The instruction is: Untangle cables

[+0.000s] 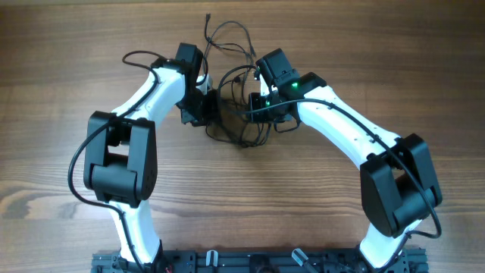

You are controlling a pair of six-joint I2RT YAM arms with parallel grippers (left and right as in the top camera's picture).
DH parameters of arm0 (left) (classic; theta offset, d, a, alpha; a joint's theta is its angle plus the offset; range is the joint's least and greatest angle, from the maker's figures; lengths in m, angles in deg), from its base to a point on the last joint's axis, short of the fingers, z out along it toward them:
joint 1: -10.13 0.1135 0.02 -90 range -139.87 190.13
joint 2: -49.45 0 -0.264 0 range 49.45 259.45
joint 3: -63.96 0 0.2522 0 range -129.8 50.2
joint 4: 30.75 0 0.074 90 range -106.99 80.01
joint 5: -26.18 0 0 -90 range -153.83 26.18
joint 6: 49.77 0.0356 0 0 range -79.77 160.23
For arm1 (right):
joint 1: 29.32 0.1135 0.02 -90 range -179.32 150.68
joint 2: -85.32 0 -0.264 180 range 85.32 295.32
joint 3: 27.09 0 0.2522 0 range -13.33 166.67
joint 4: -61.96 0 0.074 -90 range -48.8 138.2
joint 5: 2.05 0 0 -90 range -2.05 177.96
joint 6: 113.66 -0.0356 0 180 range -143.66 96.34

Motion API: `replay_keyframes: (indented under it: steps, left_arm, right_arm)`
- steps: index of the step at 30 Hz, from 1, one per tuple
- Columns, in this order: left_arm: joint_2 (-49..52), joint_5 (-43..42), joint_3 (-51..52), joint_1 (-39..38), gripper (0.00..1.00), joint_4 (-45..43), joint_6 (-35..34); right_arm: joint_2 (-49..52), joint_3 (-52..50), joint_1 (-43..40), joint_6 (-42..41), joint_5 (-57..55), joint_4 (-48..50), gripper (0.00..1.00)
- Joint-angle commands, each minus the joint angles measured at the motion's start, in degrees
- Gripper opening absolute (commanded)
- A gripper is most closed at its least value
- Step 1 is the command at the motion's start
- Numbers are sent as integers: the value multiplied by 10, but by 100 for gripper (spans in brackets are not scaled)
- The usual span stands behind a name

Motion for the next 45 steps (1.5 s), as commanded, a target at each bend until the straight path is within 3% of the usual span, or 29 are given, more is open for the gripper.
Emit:
replay_keyframes:
  steps: [1,6,8,10,11,12,13,17,22,27,38,45]
  left_arm:
    - [-10,7,31,-3,30,-18,-2]
    - [-10,7,35,-3,31,-28,-2]
    - [-10,7,35,-2,32,-31,-2]
    - [-10,6,35,-3,31,-31,-2]
    - [-10,3,35,-3,28,-31,-3]
    - [-10,-4,35,-2,8,-31,-3]
    - [-10,-6,35,-2,4,-31,-3]
    - [-39,-7,21,16,4,-15,-3]
    - [-144,-1,13,82,4,-21,-7]
    - [-233,94,13,190,4,0,-81]
    - [-237,102,13,390,4,40,-106]
    - [-237,102,13,462,4,45,-107]
  right_arm:
    - [15,3,5,2,-10,2,38]
    - [22,-51,7,1,-10,63,38]
    - [22,-78,7,2,-10,99,25]
    - [22,-87,7,1,-10,112,21]
    - [22,-87,7,0,-10,112,20]
    - [22,-87,7,-2,-10,113,19]
    - [22,-85,6,-3,-10,112,4]
    - [8,-52,-9,3,25,74,4]
    - [-61,-26,-48,26,42,64,4]
    - [-122,-26,-108,35,3,59,4]
    - [-120,-30,-159,50,-108,44,4]
    - [-120,-30,-159,47,-202,46,4]
